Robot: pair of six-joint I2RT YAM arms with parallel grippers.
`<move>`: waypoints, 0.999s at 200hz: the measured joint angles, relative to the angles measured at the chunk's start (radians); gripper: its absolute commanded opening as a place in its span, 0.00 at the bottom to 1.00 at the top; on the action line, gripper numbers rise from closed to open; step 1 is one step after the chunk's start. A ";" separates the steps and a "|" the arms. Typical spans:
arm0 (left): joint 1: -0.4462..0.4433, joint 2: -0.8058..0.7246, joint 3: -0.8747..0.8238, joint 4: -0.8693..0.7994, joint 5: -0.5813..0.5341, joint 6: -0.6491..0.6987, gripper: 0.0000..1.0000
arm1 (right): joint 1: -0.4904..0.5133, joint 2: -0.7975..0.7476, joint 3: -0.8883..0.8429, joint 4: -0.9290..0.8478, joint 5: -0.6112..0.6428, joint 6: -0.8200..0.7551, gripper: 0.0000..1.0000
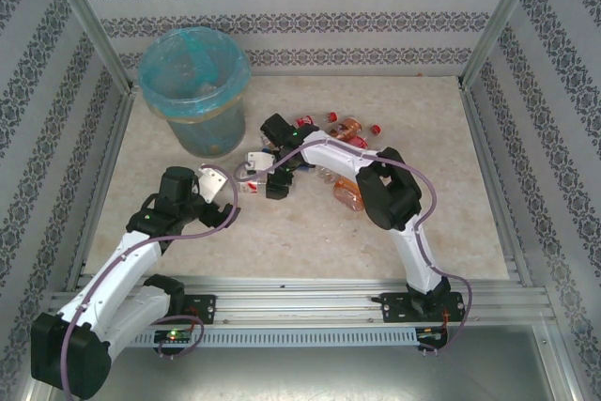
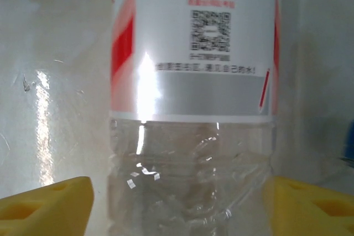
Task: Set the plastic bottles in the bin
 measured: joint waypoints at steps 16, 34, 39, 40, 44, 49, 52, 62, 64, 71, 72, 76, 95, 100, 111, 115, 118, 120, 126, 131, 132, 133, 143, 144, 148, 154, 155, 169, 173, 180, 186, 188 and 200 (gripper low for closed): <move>0.000 0.000 0.000 0.001 -0.003 0.000 1.00 | 0.005 0.009 0.000 0.000 0.006 0.000 0.78; 0.000 0.000 0.000 0.003 -0.003 0.000 1.00 | 0.006 0.011 -0.001 0.000 0.011 0.000 0.78; 0.000 0.000 0.000 0.004 -0.003 0.000 1.00 | 0.006 0.011 -0.002 0.001 0.013 0.000 0.78; 0.000 0.000 0.000 0.005 -0.003 0.000 1.00 | 0.006 0.011 -0.002 0.001 0.013 0.000 0.78; 0.000 0.000 0.000 0.005 -0.003 0.000 1.00 | 0.006 0.011 -0.002 0.001 0.014 0.000 0.78; 0.000 0.000 0.000 0.007 -0.006 0.000 1.00 | 0.006 0.011 -0.005 0.004 0.014 0.000 0.77; 0.000 0.000 0.000 0.007 -0.006 0.000 1.00 | 0.006 0.011 -0.006 0.005 0.015 0.000 0.75; 0.000 0.000 0.000 0.008 -0.008 0.000 1.00 | 0.006 0.011 -0.014 0.006 0.018 0.003 0.73; 0.000 0.000 0.000 0.008 -0.009 0.000 1.00 | 0.006 0.011 -0.016 0.006 0.018 0.002 0.73; 0.000 0.001 0.000 0.008 -0.010 0.000 1.00 | 0.006 0.011 -0.022 0.005 0.019 0.004 0.72; 0.000 0.001 0.000 0.008 -0.010 0.000 1.00 | 0.006 0.011 -0.023 0.005 0.020 0.004 0.72; 0.000 0.001 0.000 0.009 -0.011 0.000 1.00 | 0.006 0.011 -0.026 0.005 0.021 0.004 0.72; 0.000 0.004 0.000 0.011 -0.016 0.000 1.00 | 0.006 0.011 -0.036 0.004 0.029 0.005 0.70; 0.000 0.004 0.000 0.011 -0.017 0.000 1.00 | 0.006 0.011 -0.038 0.005 0.032 0.005 0.70; 0.000 0.005 0.000 0.012 -0.018 -0.001 1.00 | 0.006 0.011 -0.039 0.005 0.037 0.006 0.69; 0.000 0.005 0.000 0.013 -0.018 -0.001 1.00 | 0.006 0.011 -0.039 0.005 0.039 0.006 0.69; 0.000 0.005 0.000 0.013 -0.018 0.000 1.00 | 0.006 0.010 -0.040 0.005 0.040 0.006 0.69; 0.000 0.005 0.000 0.013 -0.018 -0.001 1.00 | 0.006 0.010 -0.040 0.006 0.041 0.007 0.68; 0.000 0.005 0.000 0.014 -0.018 -0.001 1.00 | 0.006 0.008 -0.043 0.007 0.042 0.007 0.67; 0.000 0.005 0.000 0.014 -0.018 -0.001 1.00 | 0.006 0.006 -0.046 0.008 0.044 0.007 0.67; 0.000 0.005 0.000 0.014 -0.018 -0.001 1.00 | 0.006 0.005 -0.047 0.008 0.044 0.007 0.67; 0.000 0.005 0.000 0.014 -0.018 -0.001 1.00 | 0.006 0.004 -0.047 0.008 0.044 0.008 0.67; 0.000 0.005 0.000 0.014 -0.019 -0.001 1.00 | 0.006 -0.003 -0.057 0.008 0.048 0.011 0.66; 0.000 0.005 0.000 0.014 -0.019 -0.001 1.00 | 0.006 -0.003 -0.058 0.008 0.049 0.011 0.66; 0.000 0.005 0.000 0.014 -0.021 -0.001 1.00 | 0.006 -0.008 -0.063 0.008 0.051 0.012 0.66; 0.000 0.005 0.000 0.014 -0.021 -0.001 1.00 | 0.006 -0.012 -0.069 0.008 0.055 0.013 0.65; 0.000 0.005 0.000 0.014 -0.021 -0.001 1.00 | 0.006 -0.013 -0.071 0.008 0.055 0.014 0.65; 0.000 0.005 0.000 0.014 -0.022 -0.001 1.00 | 0.006 -0.026 -0.089 0.009 0.062 0.022 0.64; 0.000 0.005 0.000 0.014 -0.024 -0.001 1.00 | 0.006 -0.031 -0.093 0.008 0.064 0.024 0.64; 0.000 0.005 0.000 0.014 -0.026 -0.002 1.00 | 0.006 -0.040 -0.106 0.010 0.066 0.031 0.64; 0.000 0.005 0.000 0.014 -0.029 -0.004 1.00 | 0.006 -0.050 -0.117 0.010 0.066 0.038 0.63; 0.000 0.005 0.000 0.014 -0.032 -0.005 1.00 | 0.006 -0.052 -0.119 0.011 0.067 0.039 0.63; 0.000 0.004 0.000 0.014 -0.046 -0.009 1.00 | 0.006 -0.073 -0.140 0.012 0.066 0.053 0.60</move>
